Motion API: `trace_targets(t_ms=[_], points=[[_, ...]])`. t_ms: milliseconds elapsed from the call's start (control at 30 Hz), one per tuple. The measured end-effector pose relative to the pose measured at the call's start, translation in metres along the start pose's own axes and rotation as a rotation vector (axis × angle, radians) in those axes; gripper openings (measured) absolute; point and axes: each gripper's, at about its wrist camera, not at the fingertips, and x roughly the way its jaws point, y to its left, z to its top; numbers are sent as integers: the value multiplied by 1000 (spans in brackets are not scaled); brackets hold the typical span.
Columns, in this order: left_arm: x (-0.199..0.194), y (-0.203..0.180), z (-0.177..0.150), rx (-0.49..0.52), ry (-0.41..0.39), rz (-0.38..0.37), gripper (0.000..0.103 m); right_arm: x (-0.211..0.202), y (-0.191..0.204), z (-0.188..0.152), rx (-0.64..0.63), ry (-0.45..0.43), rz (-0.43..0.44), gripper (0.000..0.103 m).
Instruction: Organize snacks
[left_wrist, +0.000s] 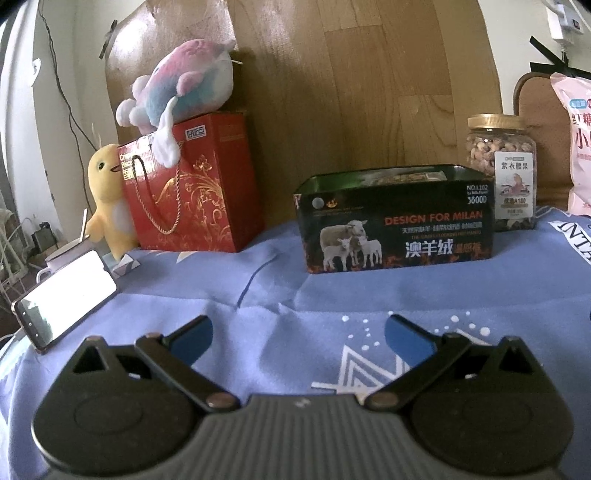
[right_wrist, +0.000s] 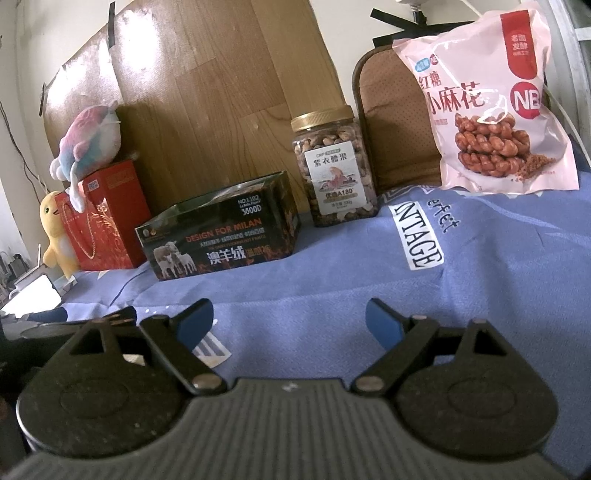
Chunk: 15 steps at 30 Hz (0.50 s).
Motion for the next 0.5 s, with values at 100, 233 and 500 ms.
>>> trace_targets(t_ms=[100,233,500], points=[[1,1,0,-3,6,3,103,0,0,0,1,0,-1,91],[3,2,0,-7,21,5,103,0,0,0,0,0,0,91],[4,2,0,-9,25,8,103,0,0,0,1,0,0,91]])
